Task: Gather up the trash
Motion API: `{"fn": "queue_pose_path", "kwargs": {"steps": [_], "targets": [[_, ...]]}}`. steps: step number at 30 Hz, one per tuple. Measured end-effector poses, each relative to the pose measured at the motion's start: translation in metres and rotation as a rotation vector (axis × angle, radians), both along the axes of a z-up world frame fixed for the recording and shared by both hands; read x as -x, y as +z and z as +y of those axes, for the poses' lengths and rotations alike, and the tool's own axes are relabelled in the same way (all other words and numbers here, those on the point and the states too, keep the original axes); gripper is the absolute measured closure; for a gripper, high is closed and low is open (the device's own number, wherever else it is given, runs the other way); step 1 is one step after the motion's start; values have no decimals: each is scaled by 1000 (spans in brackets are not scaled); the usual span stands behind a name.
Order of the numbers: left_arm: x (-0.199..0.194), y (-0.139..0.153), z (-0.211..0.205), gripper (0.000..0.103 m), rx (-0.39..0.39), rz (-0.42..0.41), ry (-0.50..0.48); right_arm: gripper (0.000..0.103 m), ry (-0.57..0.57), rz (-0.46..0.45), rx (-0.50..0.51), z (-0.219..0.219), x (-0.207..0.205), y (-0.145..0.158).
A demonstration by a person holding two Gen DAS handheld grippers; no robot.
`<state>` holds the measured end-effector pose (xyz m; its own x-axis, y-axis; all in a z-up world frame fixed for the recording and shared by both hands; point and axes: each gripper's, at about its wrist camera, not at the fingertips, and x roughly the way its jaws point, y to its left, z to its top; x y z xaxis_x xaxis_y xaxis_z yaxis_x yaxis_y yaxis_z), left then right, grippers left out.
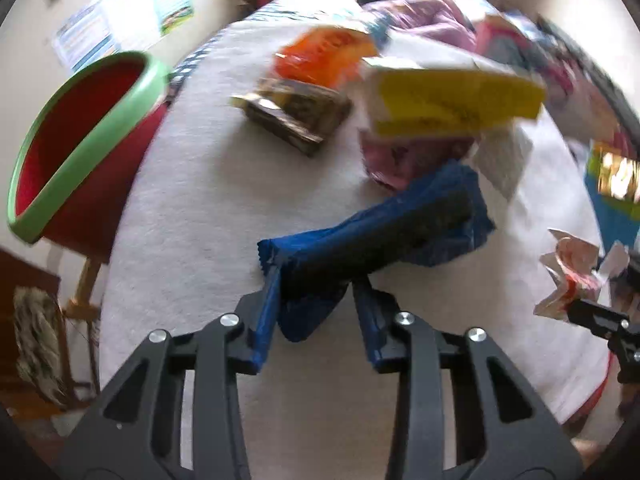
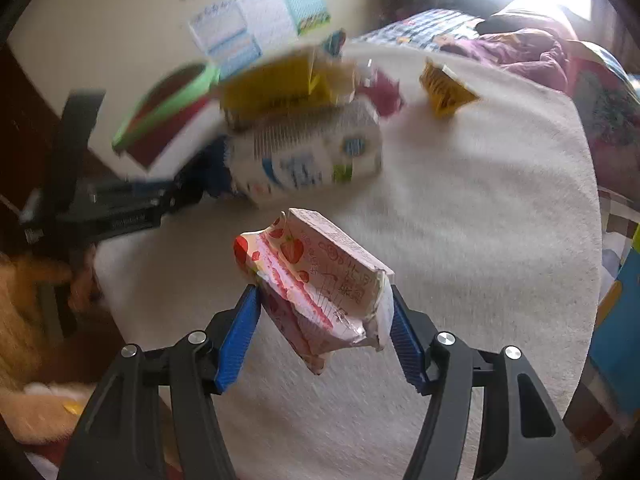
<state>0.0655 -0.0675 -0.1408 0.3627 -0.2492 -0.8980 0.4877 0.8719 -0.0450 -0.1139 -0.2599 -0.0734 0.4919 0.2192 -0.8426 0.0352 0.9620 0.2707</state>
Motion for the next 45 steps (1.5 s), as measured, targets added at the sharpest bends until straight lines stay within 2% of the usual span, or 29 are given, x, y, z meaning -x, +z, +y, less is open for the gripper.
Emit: {"fn": "queue_pose_path", "kwargs": {"steps": [5,12,17,32,36,37,39,41,43,45], "targets": [[3,21,15,69,66,-45,74,42,-38,-33,-34,0,-5,11],[8,43,30,69,107,-116,147,42,-71,-60,-70,10,-12,18],[6,45,38,69,122,-111,168,42,-72,-69,-104,15,-16,22],[-12,53,71,69,135,-121,199,42,-58,-107,-98,45,-45,36],[-15,54,71,66,112,-120,125,42,-71,-110,-96,51,-54,35],[-16,53,69,55,100,-123,95,42,-81,-109,-97,51,-56,34],[-17,51,64,43,96,-121,29,42,-106,-102,-99,50,-58,30],[-18,49,55,41,71,-129,-44,42,-132,-96,-101,49,-57,28],[-20,48,45,27,44,-146,-118,43,-161,-96,-99,48,-56,26],[-24,43,35,25,9,-167,-190,43,-185,-96,-100,48,-55,25]]}}
